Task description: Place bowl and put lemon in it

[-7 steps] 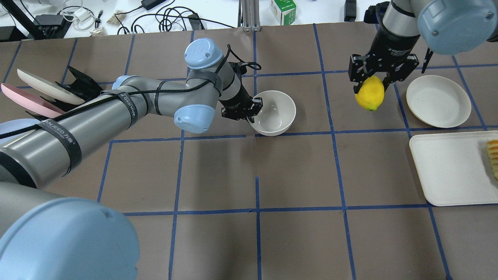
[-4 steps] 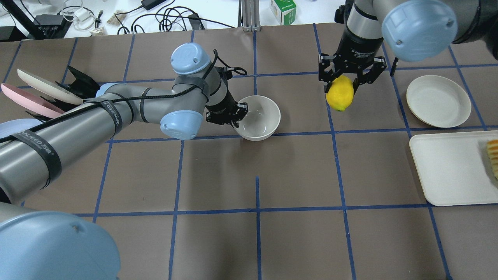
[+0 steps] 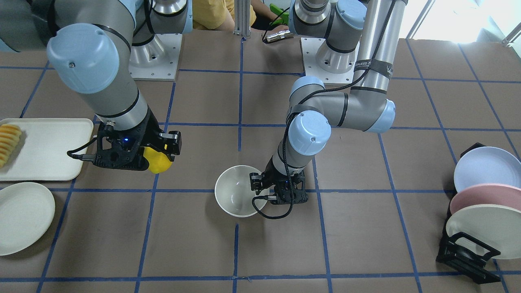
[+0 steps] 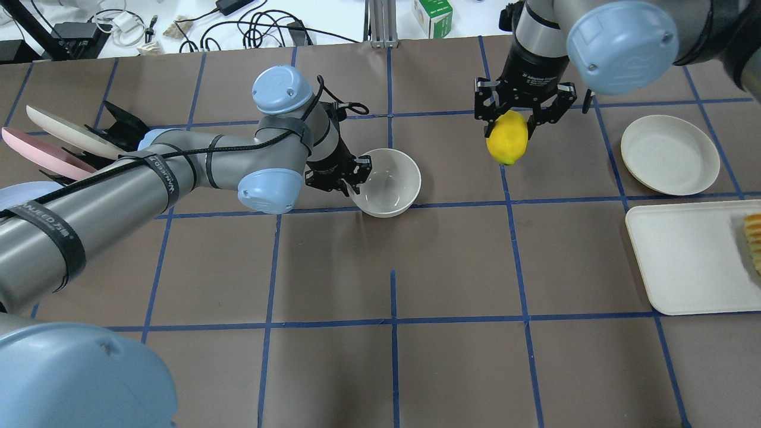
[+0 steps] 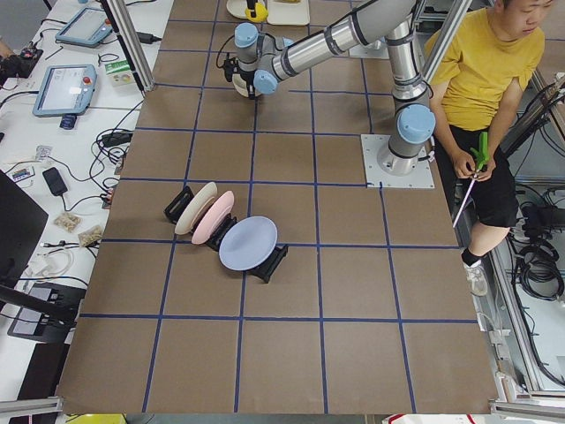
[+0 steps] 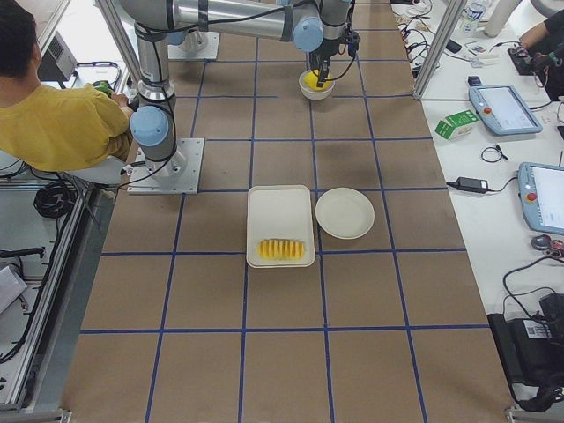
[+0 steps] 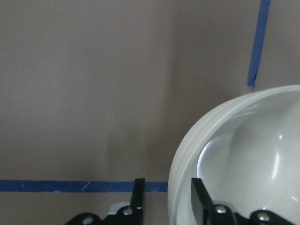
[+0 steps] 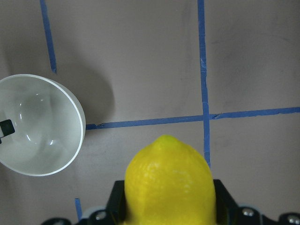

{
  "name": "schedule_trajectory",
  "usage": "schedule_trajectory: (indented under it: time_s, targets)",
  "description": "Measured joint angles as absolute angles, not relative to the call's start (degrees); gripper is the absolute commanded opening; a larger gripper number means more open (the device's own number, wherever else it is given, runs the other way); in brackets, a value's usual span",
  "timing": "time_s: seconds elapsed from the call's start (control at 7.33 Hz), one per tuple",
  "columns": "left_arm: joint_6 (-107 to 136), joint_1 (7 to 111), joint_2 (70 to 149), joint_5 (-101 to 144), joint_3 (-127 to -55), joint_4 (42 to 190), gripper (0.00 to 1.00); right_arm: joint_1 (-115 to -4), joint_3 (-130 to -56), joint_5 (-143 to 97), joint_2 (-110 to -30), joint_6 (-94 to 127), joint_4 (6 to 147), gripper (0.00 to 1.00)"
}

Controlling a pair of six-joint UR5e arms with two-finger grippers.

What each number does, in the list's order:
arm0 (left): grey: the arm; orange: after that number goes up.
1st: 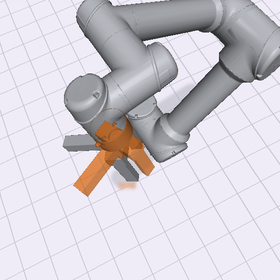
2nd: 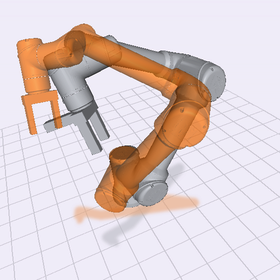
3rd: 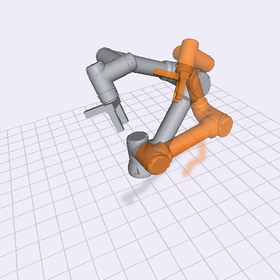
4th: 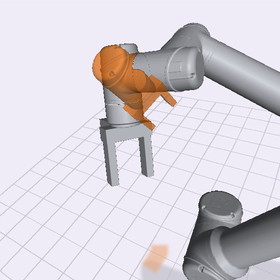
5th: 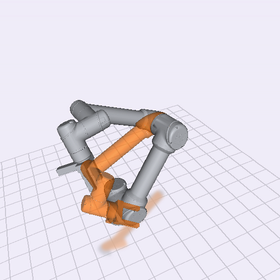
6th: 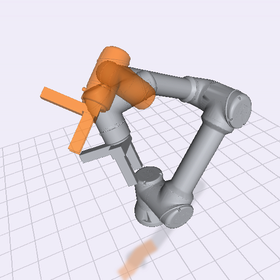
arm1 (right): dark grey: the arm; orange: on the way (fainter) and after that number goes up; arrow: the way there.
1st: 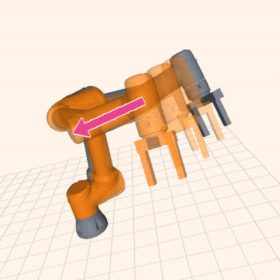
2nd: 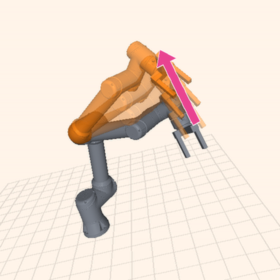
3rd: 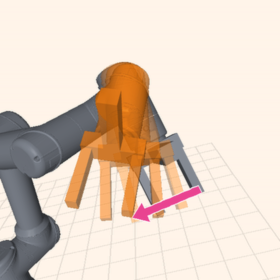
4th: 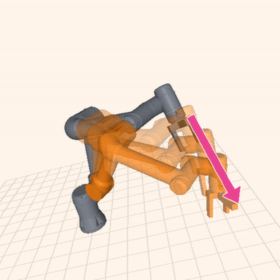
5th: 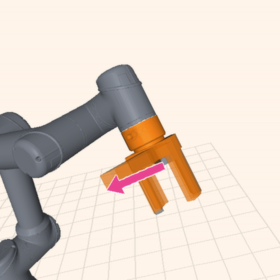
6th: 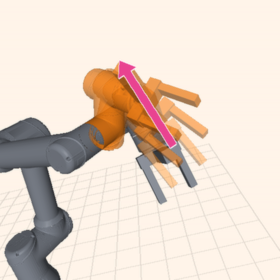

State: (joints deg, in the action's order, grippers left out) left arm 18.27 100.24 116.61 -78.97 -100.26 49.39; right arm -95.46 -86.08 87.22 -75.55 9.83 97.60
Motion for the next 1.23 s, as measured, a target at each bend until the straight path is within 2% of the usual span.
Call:
schedule_trajectory:
  time_s: [0.14,0.68,1.23]
  targets:
    - [17.9,98.7,115.4,-78.9,-98.9,51.3,1.00,-96.3,-86.0,87.2,-75.1,9.9,97.9,0.00]
    - [1.7,94.6,104.5,-83.0,-87.8,77.9,1.00,-102.7,-81.7,86.8,-69.8,17.1,100.4,0.00]
    - [-7.2,94.3,93.3,-88.5,-87.1,88.0,1.00,-108.6,-78.4,85.7,-59.2,23.2,110.0,0.00]
